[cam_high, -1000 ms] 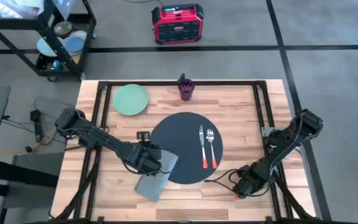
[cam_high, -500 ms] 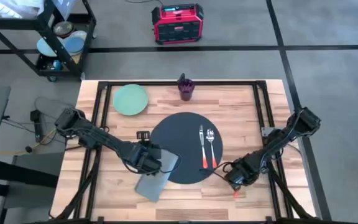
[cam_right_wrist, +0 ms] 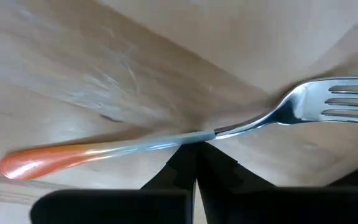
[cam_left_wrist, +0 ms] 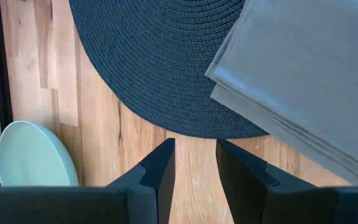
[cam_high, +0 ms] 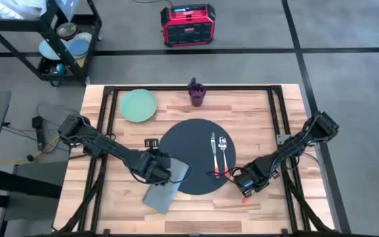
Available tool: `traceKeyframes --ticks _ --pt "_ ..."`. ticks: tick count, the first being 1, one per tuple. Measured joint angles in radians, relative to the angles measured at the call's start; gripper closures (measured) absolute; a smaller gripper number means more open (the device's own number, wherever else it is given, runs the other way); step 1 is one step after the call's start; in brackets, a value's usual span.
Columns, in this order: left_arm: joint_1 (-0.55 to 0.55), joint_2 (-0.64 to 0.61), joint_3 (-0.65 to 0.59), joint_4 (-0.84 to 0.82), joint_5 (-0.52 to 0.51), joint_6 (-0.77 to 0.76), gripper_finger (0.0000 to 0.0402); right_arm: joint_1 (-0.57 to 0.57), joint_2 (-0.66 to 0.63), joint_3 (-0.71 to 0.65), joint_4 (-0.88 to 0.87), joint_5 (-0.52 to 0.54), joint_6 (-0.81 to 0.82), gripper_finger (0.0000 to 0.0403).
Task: Set table place
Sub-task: Put the orange fork on the table napkin
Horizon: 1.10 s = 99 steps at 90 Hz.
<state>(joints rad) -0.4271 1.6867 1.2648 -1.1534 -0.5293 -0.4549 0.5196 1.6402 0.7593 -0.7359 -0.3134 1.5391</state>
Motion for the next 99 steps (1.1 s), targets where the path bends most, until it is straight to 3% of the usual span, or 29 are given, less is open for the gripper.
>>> traceKeyframes --ticks 25,39,62,69,87,99 --pt "0.0 0.0 0.0 0.0 0.028 -0.013 0.0299 0.046 -0.04 0.026 -0.018 0.03 -0.104 0.0393" --pt "-0.002 0.0 0.0 -0.001 0.056 -0.05 0.0299 0.135 -0.176 0.084 -0.137 0.152 -0.093 0.0389" --pt "-0.004 0.0 0.0 0.001 0.06 -0.127 0.0299 0.315 -0.384 0.101 -0.282 0.171 -0.14 0.0385" --pt "-0.004 0.0 0.0 0.001 0.06 -0.133 0.0299 0.346 -0.427 0.09 -0.291 0.138 -0.214 0.0374" --pt "-0.004 0.001 0.0 0.018 0.061 -0.176 0.0299 0.358 -0.515 -0.003 -0.312 -0.087 -0.358 0.0303" --pt "-0.004 0.001 0.0 0.062 0.061 -0.216 0.0299 0.341 -0.552 -0.079 -0.373 -0.101 -0.388 0.0256"
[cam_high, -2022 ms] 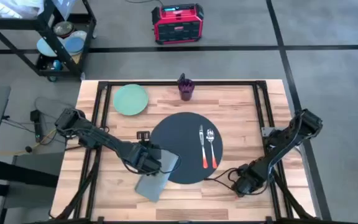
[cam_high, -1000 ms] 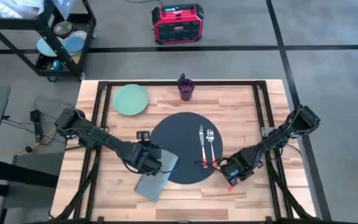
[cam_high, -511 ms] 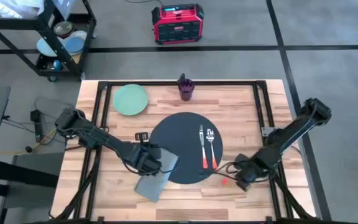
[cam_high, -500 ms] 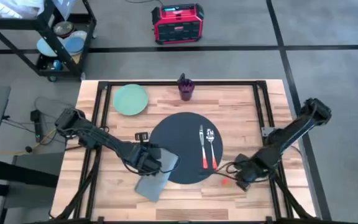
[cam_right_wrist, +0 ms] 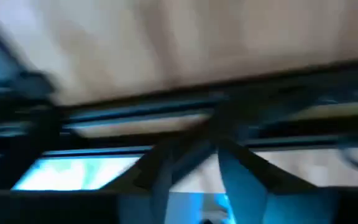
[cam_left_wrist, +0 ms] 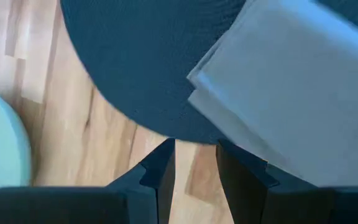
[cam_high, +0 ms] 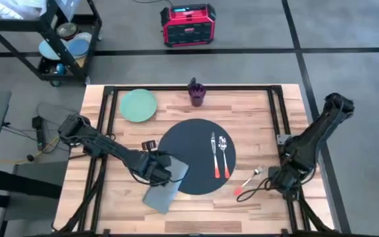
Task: Set table place
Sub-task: Put the orange fork on the table napkin
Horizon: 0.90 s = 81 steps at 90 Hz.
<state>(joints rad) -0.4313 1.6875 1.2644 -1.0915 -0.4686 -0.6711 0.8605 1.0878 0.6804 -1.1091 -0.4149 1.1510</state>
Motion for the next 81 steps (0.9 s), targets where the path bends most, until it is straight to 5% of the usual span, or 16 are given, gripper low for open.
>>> traceKeyframes --ticks 23,57,81 --pt "0.001 0.0 0.0 0.083 0.0 -0.048 0.0299 -0.16 -0.03 -0.067 0.257 0.127 0.154 0.0219" --pt "0.001 0.0 0.0 0.088 0.021 -0.147 0.0299 -0.461 -0.02 -0.066 0.472 0.181 0.054 0.0234" --pt "-0.015 0.0 0.0 0.089 0.082 -0.127 0.0299 -0.495 0.032 -0.063 0.34 -0.136 -0.257 0.0249"
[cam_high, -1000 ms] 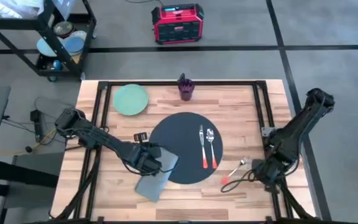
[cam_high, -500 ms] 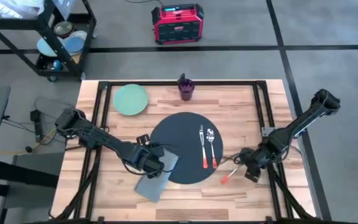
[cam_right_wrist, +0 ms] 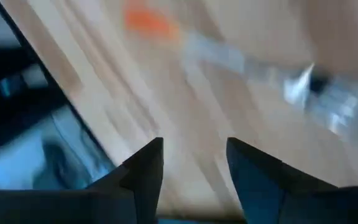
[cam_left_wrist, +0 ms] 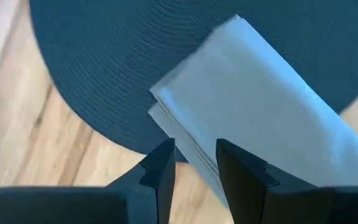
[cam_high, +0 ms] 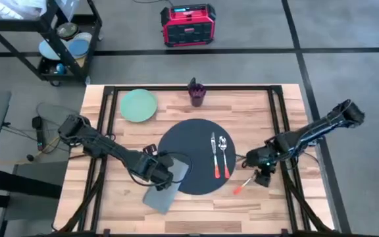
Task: Set table place
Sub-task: Put the orange fork on the table napkin
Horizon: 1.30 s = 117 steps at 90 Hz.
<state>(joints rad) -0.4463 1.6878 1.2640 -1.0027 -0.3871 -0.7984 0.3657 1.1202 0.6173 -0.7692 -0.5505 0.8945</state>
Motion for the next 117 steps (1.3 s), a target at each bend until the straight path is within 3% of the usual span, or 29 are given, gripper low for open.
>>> traceKeyframes --ticks 8,19,27,32,38,46,56,61,65,75,83,93,105,117 --pt "-0.015 0.0 0.0 -0.001 0.017 0.001 0.0299 0.035 0.077 0.036 -0.122 -0.099 -0.192 0.0263" --pt "-0.033 0.0 0.0 0.0 0.017 0.001 0.0299 0.1 0.245 0.153 -0.382 -0.09 -0.535 0.0285" --pt "-0.045 0.0 0.0 0.0 0.017 0.001 0.0299 0.129 0.355 0.266 -0.485 0.029 -0.714 0.0296" --pt "-0.046 0.0 0.0 0.001 0.017 -0.007 0.0299 0.131 0.375 0.307 -0.493 0.163 -0.717 0.0301" --pt "-0.047 0.0 0.0 0.001 0.017 -0.035 0.0299 0.11 0.352 0.327 -0.408 0.293 -0.521 0.0305" --pt "-0.049 0.0 0.0 0.004 0.016 -0.089 0.0299 0.082 0.263 0.315 -0.227 0.471 -0.011 0.0306" --pt "-0.051 0.0 0.0 0.024 0.016 -0.093 0.0299 0.158 0.113 0.288 -0.056 0.887 0.611 0.0307" --pt "-0.051 0.0 0.0 0.028 0.016 -0.074 0.0299 0.213 0.079 0.285 -0.06 1.094 0.835 0.0308" --pt "-0.051 0.0 0.0 0.028 0.016 -0.055 0.0299 0.249 0.075 0.282 -0.106 1.187 0.97 0.031" --pt "-0.052 0.0 0.0 0.028 0.016 -0.028 0.0299 0.304 0.121 0.277 -0.222 1.109 1.286 0.032" --pt "-0.053 0.0 0.0 0.028 0.016 -0.025 0.0299 0.318 0.183 0.278 -0.099 1.05 1.315 0.0328" --pt "-0.053 0.0 0.0 0.029 0.016 0.017 0.0299 0.282 0.278 0.279 0.18 1.101 1.191 0.0332" --pt "-0.053 0.0 0.0 0.024 0.016 0.12 0.0299 0.246 0.354 0.279 0.443 1.087 0.97 0.0332" --pt "-0.053 0.0 0.0 0.011 0.076 0.224 0.0299 0.214 0.376 0.279 0.513 1.007 0.578 0.0333"
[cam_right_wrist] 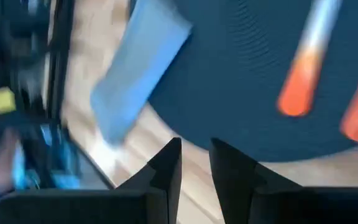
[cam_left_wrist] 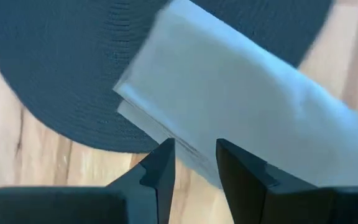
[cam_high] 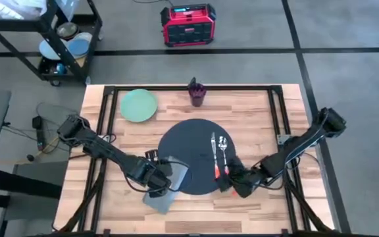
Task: Set table place
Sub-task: Put the orange fork on the table napkin
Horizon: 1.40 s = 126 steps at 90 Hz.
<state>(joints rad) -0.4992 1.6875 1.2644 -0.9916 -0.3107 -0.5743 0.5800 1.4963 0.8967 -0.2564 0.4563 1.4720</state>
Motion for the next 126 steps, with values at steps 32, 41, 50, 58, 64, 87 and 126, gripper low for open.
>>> traceKeyframes --ticks 32,41,50,58,64,87,126 --pt "0.084 0.0 0.0 -0.045 0.04 0.096 0.0299 -0.063 -0.004 0.0 0.037 0.09 0.044 0.0333" --pt "0.118 0.0 0.0 -0.039 0.041 0.133 0.0299 0.025 0.003 0.001 -0.054 0.41 0.519 0.0333" --pt "0.149 0.0 0.0 -0.038 0.023 0.265 0.0299 0.084 0.035 0.01 -0.142 0.532 0.76 0.0335" --pt "0.168 0.0 0.0 -0.039 0.008 0.39 0.0299 0.055 0.048 0.074 -0.212 0.398 0.773 0.0345" --pt "0.188 0.0 0.0 -0.049 0.005 0.498 0.0299 0.036 0.077 0.154 -0.342 0.354 0.784 0.0355" --pt "0.28 -0.007 0.0 -0.15 -0.026 0.748 0.0299 -0.067 0.16 0.626 -1.189 -0.084 0.726 0.0397" --pt "0.39 -0.007 -0.006 -0.15 0.004 0.889 0.0299 -0.079 0.159 0.417 -0.823 -0.498 0.776 0.0403"
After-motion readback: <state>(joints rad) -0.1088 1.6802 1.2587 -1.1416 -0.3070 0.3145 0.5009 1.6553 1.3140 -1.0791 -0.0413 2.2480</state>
